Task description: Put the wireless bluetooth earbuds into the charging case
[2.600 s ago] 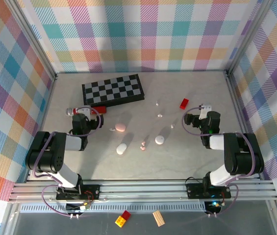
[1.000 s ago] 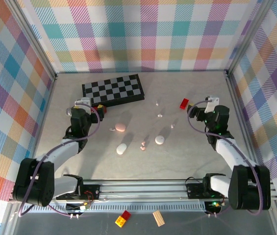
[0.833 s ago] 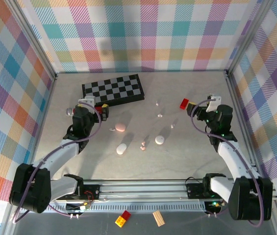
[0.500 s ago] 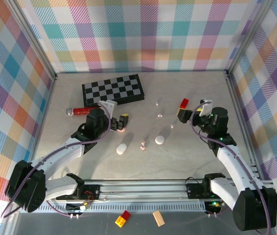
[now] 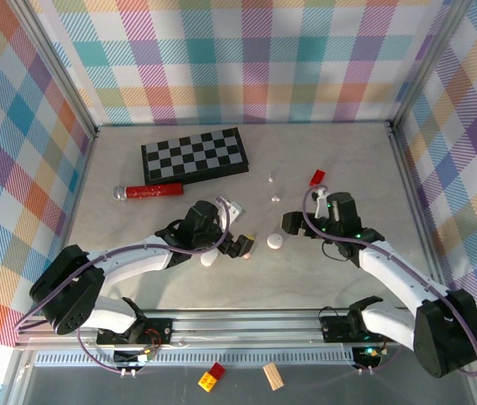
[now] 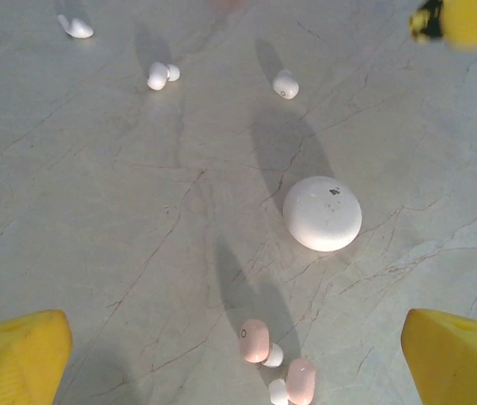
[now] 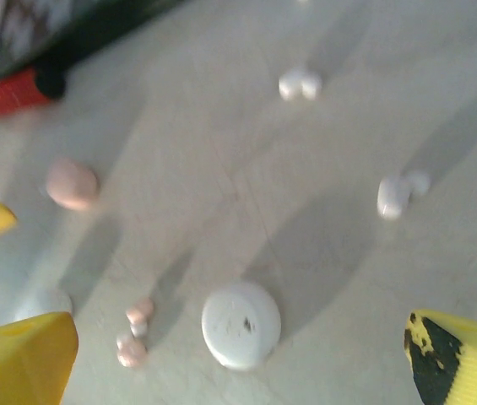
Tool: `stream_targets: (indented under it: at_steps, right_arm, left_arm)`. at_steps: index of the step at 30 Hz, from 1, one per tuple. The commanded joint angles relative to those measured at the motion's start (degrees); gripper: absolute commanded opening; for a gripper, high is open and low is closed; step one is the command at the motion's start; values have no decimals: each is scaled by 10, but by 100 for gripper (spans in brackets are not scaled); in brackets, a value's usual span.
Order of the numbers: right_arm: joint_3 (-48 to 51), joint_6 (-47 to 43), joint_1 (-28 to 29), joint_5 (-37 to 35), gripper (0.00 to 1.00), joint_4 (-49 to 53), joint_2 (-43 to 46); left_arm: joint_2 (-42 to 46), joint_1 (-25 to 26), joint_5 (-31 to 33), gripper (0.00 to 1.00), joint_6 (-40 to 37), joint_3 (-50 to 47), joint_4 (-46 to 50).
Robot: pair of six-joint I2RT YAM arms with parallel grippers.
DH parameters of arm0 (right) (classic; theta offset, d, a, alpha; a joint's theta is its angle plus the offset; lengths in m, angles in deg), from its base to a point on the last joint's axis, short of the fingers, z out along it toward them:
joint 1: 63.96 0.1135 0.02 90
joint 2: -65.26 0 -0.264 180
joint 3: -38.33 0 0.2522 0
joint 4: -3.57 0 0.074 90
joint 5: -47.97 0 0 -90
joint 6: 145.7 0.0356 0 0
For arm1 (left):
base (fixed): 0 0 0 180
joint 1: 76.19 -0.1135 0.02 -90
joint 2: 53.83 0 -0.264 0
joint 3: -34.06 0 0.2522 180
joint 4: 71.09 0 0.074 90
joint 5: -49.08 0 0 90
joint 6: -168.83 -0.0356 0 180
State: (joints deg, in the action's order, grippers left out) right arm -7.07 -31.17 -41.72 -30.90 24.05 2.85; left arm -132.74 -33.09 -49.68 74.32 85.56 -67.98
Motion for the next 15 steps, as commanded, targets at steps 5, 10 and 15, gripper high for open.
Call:
stream_targets:
  at_steps: [5, 10, 15]
  right_arm:
    - [-25, 16, 27, -32, 99, 30, -16]
    - [-44, 2, 27, -37, 99, 34, -33]
    - [-54, -1, 27, -30, 99, 32, -50]
  left_arm:
    - [27, -3, 110, 100, 65, -6, 119]
    - [21, -1, 158, 100, 152, 10, 249]
    - [35, 1, 167, 100, 193, 11, 336]
